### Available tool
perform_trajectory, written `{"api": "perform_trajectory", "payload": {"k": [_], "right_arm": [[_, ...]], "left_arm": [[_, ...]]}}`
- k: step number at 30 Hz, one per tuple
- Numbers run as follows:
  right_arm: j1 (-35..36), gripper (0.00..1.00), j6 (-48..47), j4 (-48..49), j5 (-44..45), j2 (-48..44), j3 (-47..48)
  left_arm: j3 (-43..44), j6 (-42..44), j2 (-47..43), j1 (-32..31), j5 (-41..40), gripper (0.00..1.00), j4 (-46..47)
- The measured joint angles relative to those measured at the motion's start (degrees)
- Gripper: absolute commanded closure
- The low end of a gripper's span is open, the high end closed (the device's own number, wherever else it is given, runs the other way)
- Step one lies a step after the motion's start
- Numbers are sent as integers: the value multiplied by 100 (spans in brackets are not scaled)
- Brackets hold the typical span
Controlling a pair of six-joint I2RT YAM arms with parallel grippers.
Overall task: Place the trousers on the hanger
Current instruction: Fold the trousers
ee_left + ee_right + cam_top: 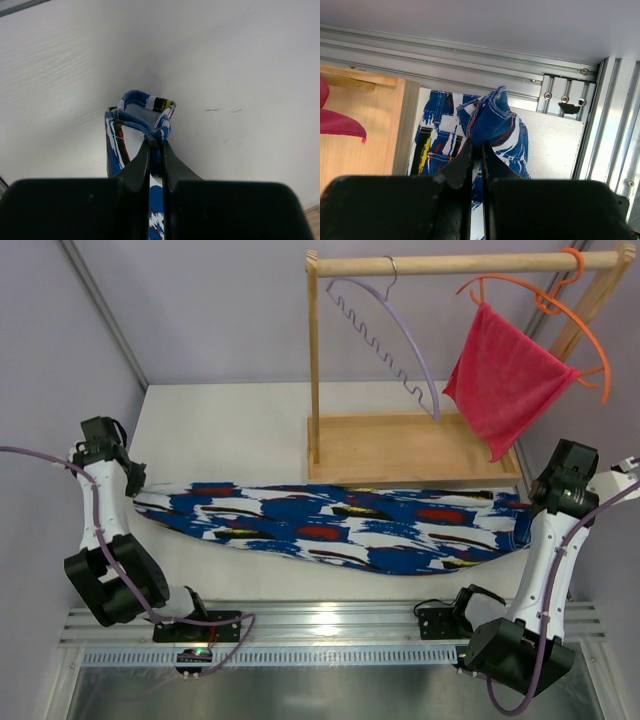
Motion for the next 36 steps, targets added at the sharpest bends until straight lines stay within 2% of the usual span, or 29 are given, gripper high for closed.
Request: {"api": "perform_trajectory", "payload": {"k": [7, 11, 14, 16, 17, 20, 21, 22, 27, 28, 32, 33, 35, 36], "right_arm": [[0, 96, 26, -146, 50, -411, 111], [0, 96, 28, -205, 83, -643, 111], [0, 96, 22, -203, 92, -758, 109], [0, 96, 17, -203, 92, -780, 109], [0, 96, 13, -199, 92, -778, 109], [0, 96, -9, -197, 90, -778, 109], [0, 96, -13, -192, 92, -778, 109], [0, 96, -20, -186, 92, -778, 109], [0, 96, -24, -181, 87, -778, 109], [0, 96, -26, -181, 85, -778, 109], [0, 96, -26, -173, 83, -780, 109], [0, 96, -26, -160, 83, -780, 109], [0, 96, -26, -118, 83, -787, 109], [0, 97, -26, -107, 74, -791, 109]], "left_arm": [[0, 448, -188, 0, 55, 100, 20], [-39, 649, -426, 0, 61, 91, 81], [-120, 737, -579, 0, 61, 100, 140], [-177, 756, -586, 2, 63, 100, 175], [-219, 752, -581, 2, 66, 97, 188], [-343, 758, -570, 4, 125, 79, 236], [-378, 774, -562, 9, 170, 81, 271], [-398, 769, -542, 11, 197, 100, 304], [-520, 798, -380, 26, 450, 99, 562], [-542, 800, -332, 26, 498, 97, 619], [-549, 885, -98, 28, 713, 76, 813], [-549, 909, -33, 31, 769, 78, 861], [-533, 933, 125, 37, 896, 100, 986], [-522, 940, 223, 42, 1001, 100, 1040]]}}
